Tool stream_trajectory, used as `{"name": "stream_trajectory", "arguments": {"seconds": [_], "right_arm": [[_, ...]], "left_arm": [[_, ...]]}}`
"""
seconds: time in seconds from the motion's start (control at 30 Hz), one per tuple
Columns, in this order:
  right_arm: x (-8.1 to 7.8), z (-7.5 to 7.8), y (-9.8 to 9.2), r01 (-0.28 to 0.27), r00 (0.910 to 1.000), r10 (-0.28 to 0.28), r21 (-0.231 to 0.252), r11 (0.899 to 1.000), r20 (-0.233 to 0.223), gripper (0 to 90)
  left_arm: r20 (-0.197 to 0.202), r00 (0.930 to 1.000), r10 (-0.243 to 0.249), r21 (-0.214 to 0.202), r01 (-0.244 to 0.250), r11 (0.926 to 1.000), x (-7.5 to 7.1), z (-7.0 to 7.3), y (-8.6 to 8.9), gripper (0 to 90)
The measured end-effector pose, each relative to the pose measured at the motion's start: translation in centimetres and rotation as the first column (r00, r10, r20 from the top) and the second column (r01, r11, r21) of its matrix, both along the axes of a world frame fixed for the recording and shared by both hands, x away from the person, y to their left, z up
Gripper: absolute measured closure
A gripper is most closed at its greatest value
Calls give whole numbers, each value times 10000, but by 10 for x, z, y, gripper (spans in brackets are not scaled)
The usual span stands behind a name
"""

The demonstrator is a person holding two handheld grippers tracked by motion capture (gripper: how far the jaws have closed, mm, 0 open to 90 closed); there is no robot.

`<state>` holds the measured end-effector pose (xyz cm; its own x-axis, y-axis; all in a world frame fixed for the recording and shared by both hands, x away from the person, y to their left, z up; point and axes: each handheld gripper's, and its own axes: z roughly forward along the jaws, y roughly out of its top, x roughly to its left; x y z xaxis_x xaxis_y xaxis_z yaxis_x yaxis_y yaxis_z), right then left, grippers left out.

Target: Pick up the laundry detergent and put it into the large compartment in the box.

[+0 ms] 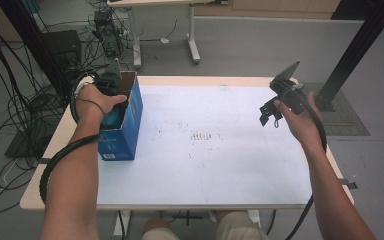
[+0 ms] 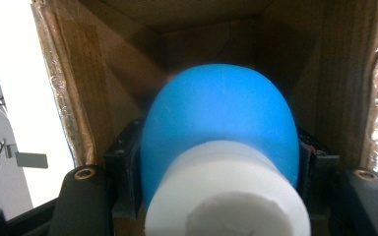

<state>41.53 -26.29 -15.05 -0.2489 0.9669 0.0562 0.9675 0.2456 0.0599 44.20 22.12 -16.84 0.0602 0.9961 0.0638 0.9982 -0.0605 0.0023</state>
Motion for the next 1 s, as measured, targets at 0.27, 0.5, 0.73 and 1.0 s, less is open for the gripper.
{"name": "stream_trajectory", "arguments": {"seconds": [0.27,0.5,0.73,1.0], "right_arm": [[0,-1,0,5,10000,-5,-17,10000,12,58],[-1,0,-1,52,10000,-52,-4,10000,10,58],[-1,0,0,-7,10000,7,-14,10000,30,58],[-1,0,0,-1,10000,1,-25,10000,31,58]], "left_arm": [[-8,10000,6,16,-6,10000,0,0,0,366],[-10,10000,-5,21,5,10000,0,0,-1,365],[-7,10000,8,14,-8,10000,-1,-1,0,365],[-1,10000,3,27,-3,10000,-1,-1,0,365]]}}
